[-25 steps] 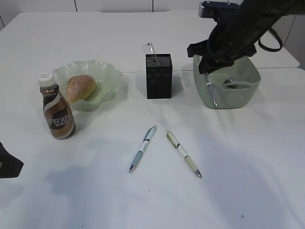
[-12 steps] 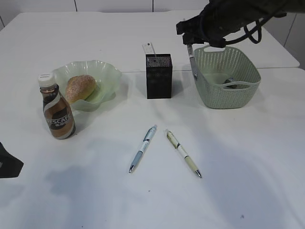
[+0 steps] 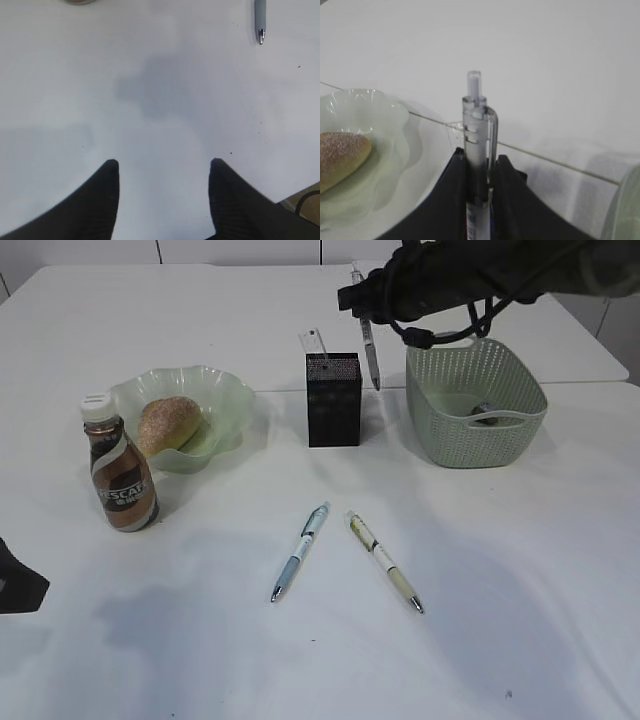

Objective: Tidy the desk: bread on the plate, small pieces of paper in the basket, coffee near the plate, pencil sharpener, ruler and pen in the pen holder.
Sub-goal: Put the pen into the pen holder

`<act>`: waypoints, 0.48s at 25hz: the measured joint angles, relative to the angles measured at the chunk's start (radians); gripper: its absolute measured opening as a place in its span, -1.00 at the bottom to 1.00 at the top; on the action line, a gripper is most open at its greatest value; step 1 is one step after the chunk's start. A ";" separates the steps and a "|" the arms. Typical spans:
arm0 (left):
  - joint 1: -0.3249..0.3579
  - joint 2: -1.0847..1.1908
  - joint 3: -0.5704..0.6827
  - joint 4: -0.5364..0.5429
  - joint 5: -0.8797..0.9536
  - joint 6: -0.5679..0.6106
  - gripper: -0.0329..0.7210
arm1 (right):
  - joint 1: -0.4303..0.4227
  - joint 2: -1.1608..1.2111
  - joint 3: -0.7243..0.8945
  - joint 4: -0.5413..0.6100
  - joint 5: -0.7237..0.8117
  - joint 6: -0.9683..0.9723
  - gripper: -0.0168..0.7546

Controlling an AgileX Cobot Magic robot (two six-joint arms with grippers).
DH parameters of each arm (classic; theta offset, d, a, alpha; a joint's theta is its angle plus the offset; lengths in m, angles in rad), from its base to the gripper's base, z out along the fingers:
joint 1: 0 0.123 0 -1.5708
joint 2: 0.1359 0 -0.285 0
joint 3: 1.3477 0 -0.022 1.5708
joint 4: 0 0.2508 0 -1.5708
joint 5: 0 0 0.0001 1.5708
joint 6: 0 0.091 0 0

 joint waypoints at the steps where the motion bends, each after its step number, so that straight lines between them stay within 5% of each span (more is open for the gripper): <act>1: 0.000 0.000 0.000 0.000 0.000 0.000 0.15 | 0.007 0.014 -0.017 0.005 -0.012 -0.007 -0.67; 12: 0.000 0.000 0.000 0.000 0.000 0.000 0.15 | 0.043 0.154 -0.193 0.044 -0.129 -0.028 -0.67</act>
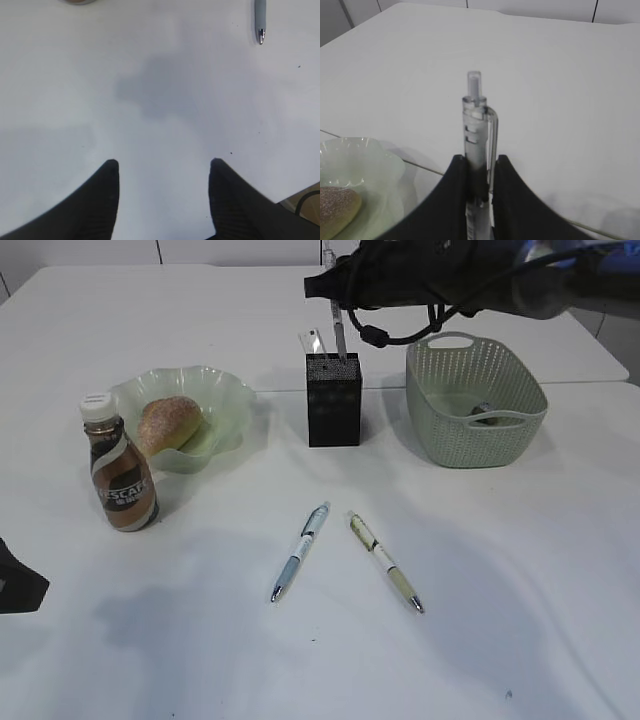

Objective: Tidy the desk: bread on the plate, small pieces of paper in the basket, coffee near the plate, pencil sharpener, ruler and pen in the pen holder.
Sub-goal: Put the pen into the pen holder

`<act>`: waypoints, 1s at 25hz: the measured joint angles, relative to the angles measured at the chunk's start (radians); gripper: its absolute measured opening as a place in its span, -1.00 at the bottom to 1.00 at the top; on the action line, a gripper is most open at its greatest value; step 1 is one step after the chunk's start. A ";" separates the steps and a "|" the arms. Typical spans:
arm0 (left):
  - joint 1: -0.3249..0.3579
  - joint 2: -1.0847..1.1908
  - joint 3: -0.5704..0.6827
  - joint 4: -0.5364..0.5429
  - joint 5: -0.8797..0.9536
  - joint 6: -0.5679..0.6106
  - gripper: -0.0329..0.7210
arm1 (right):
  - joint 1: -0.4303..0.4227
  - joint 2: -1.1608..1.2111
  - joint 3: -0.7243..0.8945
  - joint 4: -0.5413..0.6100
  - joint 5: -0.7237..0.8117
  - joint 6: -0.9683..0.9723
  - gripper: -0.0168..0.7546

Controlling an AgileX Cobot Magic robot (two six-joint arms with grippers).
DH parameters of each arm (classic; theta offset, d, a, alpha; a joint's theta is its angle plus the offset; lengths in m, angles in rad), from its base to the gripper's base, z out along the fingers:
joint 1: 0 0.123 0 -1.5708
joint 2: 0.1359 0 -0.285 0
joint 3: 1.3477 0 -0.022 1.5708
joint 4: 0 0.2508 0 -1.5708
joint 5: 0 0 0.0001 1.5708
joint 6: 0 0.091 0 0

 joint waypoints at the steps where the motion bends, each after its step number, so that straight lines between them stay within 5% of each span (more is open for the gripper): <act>1: 0.000 0.000 0.000 0.000 0.000 0.000 0.15 | 0.001 0.012 -0.006 0.000 -0.013 0.000 -0.67; 17: 0.000 0.000 0.000 0.016 0.000 0.000 0.15 | 0.004 0.088 -0.008 0.018 0.011 -0.001 -0.65; 22: 0.000 0.000 0.000 0.016 0.000 0.000 0.15 | 0.004 0.088 -0.008 0.040 0.045 -0.001 -0.48; 25: 0.000 0.000 0.000 0.016 0.000 0.000 0.15 | 0.004 0.088 -0.008 0.047 0.067 -0.001 -0.19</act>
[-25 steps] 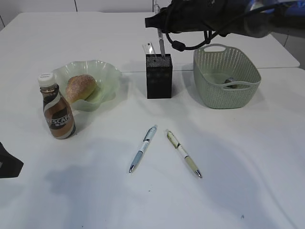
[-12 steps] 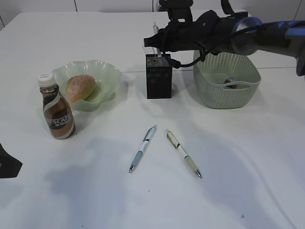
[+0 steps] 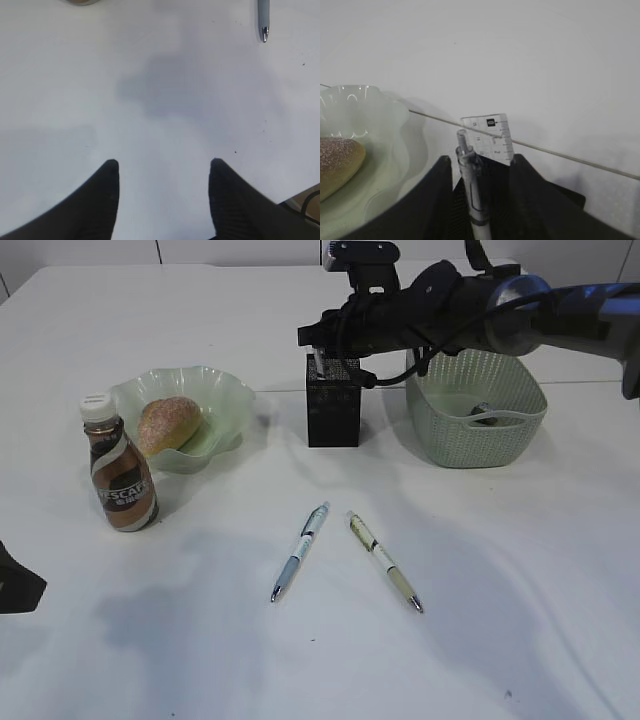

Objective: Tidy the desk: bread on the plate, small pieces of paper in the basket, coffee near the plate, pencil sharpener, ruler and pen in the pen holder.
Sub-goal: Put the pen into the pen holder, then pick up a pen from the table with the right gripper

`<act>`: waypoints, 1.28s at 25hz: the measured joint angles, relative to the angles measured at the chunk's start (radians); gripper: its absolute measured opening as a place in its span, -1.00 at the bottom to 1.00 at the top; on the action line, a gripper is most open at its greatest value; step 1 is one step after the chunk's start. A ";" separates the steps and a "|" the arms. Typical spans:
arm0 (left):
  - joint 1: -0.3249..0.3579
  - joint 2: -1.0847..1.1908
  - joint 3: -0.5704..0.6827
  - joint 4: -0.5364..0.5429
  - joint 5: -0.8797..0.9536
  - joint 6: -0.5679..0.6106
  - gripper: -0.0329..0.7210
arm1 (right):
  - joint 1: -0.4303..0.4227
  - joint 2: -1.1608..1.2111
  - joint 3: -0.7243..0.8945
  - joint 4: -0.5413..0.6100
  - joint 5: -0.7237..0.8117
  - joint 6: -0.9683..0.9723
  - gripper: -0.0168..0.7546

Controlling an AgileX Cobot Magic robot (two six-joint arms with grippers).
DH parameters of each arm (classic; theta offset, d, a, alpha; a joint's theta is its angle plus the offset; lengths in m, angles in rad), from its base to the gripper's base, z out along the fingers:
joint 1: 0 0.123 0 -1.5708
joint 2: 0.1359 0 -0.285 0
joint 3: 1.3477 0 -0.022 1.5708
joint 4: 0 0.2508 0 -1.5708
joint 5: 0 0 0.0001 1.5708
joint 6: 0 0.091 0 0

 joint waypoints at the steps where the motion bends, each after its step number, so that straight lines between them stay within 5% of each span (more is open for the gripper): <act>1: 0.000 0.000 0.000 0.000 0.000 0.000 0.15 | 0.000 0.000 0.000 0.000 0.005 0.000 -0.15; 15: 0.000 0.000 0.000 0.000 0.000 0.000 0.15 | 0.000 -0.131 0.000 -0.047 0.203 0.010 -0.04; 24: 0.000 0.000 0.000 0.000 0.000 0.000 0.15 | 0.000 -0.210 0.000 -0.452 0.533 0.400 -0.04; 32: 0.000 0.000 0.000 0.000 0.000 0.000 0.15 | 0.000 -0.213 0.000 -0.588 0.782 0.588 -0.04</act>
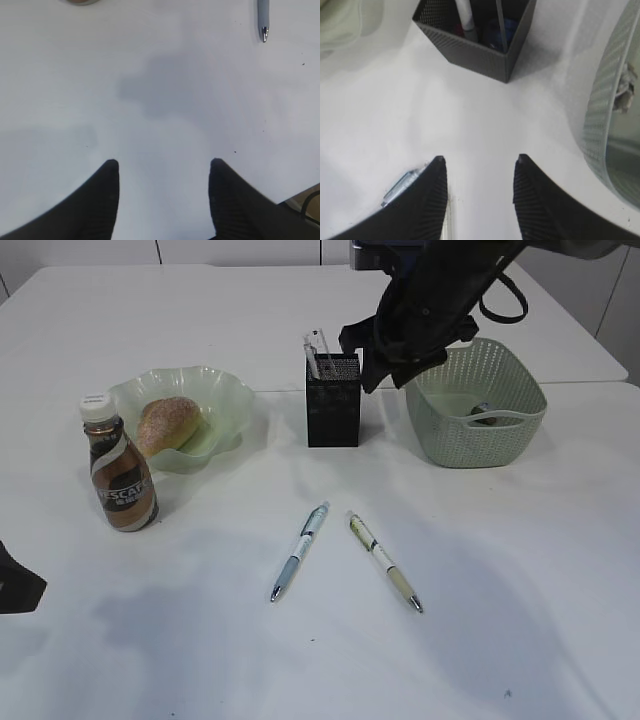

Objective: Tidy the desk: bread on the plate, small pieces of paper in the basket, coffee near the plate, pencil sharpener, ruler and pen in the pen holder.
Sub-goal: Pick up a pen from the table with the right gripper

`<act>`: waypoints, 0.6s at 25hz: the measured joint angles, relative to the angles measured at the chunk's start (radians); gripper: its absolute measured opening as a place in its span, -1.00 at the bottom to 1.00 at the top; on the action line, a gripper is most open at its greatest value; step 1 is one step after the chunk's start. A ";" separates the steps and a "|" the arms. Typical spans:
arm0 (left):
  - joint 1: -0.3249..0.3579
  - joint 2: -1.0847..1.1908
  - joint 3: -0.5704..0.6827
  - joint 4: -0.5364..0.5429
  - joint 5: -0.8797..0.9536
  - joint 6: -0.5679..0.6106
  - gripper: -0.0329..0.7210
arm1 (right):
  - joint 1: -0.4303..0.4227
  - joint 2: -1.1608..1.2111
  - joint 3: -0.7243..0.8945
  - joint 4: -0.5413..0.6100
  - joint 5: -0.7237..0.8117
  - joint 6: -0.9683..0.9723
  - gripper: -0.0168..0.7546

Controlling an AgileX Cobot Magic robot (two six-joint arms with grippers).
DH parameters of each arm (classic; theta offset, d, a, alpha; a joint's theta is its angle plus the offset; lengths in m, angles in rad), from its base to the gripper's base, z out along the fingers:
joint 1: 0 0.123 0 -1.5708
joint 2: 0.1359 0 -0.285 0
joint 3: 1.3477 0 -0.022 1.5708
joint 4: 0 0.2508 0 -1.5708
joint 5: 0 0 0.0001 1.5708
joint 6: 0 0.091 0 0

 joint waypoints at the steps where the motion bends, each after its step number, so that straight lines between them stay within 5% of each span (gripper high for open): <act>1: 0.000 0.000 0.000 0.000 0.000 0.000 0.15 | 0.000 0.000 0.000 0.000 0.000 0.000 -0.04; 15: 0.000 0.000 0.000 0.000 0.000 0.000 0.15 | 0.000 -0.011 0.000 -0.007 0.188 0.010 -0.07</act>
